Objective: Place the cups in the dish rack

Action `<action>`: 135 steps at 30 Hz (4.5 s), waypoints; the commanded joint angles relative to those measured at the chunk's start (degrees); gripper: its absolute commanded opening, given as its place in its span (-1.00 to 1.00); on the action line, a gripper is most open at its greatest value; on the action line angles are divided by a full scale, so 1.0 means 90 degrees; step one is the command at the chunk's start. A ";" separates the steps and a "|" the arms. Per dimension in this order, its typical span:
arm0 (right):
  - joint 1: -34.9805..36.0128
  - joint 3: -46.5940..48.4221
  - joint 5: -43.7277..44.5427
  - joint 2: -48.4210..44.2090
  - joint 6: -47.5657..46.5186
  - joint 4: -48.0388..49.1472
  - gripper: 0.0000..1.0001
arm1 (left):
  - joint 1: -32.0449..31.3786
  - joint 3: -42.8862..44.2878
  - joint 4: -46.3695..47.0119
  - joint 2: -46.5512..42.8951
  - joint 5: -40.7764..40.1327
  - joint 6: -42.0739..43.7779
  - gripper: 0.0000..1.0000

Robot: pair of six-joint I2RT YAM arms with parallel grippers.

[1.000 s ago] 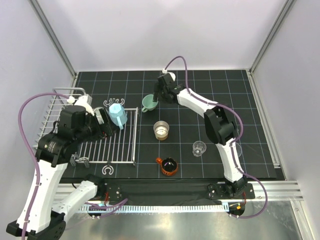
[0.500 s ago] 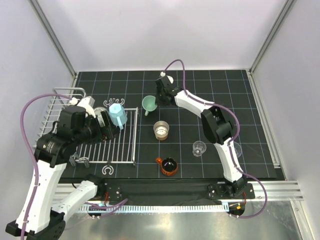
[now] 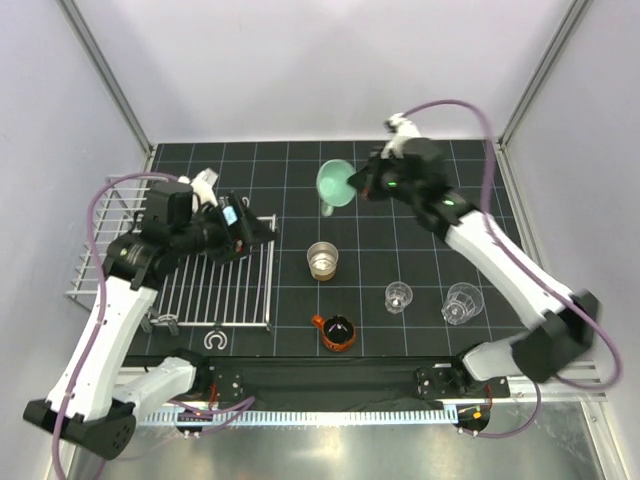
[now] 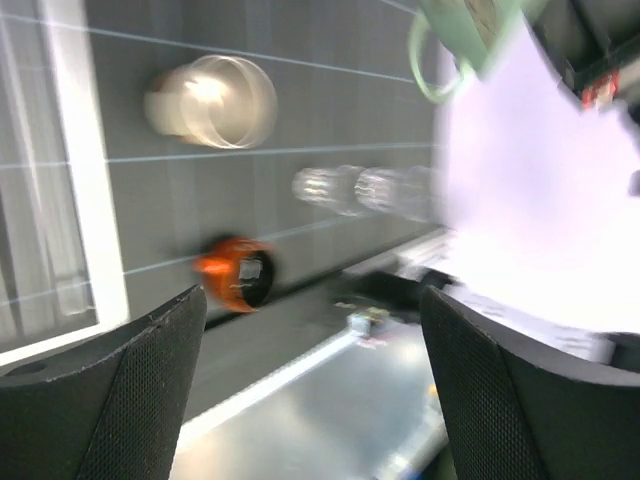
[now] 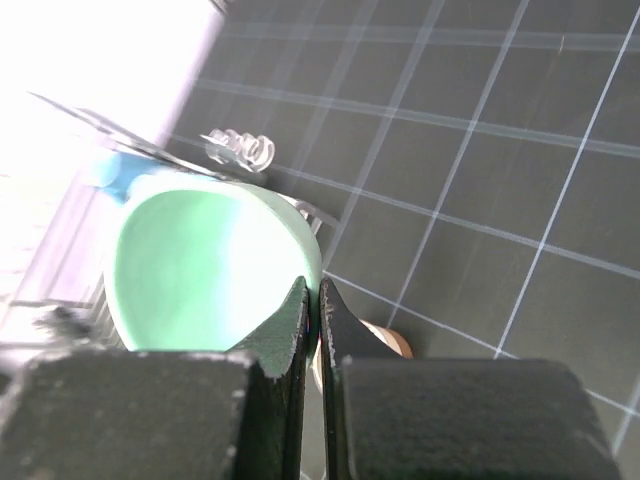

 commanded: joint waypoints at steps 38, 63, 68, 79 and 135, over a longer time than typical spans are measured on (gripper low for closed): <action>-0.1045 -0.1917 -0.2624 -0.3275 0.3195 0.3396 -0.92 | -0.1719 -0.0468 0.8611 0.1718 0.2926 -0.4225 0.47; -0.0625 -0.2220 -0.2419 -0.3421 0.2844 0.3221 -0.92 | -0.1827 -0.0390 0.9129 0.2031 0.2662 -0.4967 -0.99; -0.0586 -0.2045 -0.2088 -0.3548 0.2260 0.2093 -0.15 | -0.1807 -0.0224 0.7774 0.1827 0.2477 -0.4005 -0.99; -0.0606 -0.1536 0.0969 -0.3743 0.0959 -0.2852 0.61 | -0.1788 0.0372 0.1662 0.1289 -0.0196 -0.0468 -1.00; -0.0586 -0.1800 -0.0085 -0.2864 0.1340 -0.2444 0.47 | 0.0185 -0.1982 -0.0384 0.2011 -0.7035 -0.1363 -0.99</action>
